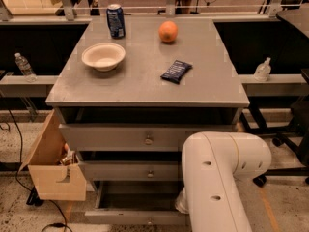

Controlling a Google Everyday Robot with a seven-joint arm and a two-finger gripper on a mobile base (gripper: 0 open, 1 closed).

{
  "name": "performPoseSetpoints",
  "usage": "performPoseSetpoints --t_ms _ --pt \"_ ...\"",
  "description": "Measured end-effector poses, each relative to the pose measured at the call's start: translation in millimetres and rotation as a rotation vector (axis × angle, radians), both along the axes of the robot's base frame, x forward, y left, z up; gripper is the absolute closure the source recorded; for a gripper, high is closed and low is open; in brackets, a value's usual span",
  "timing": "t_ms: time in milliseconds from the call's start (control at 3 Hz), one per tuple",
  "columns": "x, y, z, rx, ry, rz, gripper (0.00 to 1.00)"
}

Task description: Open bottom drawer

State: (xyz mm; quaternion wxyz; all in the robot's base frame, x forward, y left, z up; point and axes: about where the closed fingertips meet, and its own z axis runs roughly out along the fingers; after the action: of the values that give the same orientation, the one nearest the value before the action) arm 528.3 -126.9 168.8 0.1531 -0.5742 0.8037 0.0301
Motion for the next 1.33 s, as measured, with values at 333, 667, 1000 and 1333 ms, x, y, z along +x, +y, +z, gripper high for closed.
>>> performPoseSetpoints --t_ms 333,667,1000,1333 --pt "0.1 0.0 0.0 0.000 0.000 0.000 1.00" --pt "0.1 0.0 0.0 0.000 0.000 0.000 1.00" --pt "0.1 0.0 0.1 0.000 0.000 0.000 1.00" --pt "0.1 0.0 0.1 0.000 0.000 0.000 0.84"
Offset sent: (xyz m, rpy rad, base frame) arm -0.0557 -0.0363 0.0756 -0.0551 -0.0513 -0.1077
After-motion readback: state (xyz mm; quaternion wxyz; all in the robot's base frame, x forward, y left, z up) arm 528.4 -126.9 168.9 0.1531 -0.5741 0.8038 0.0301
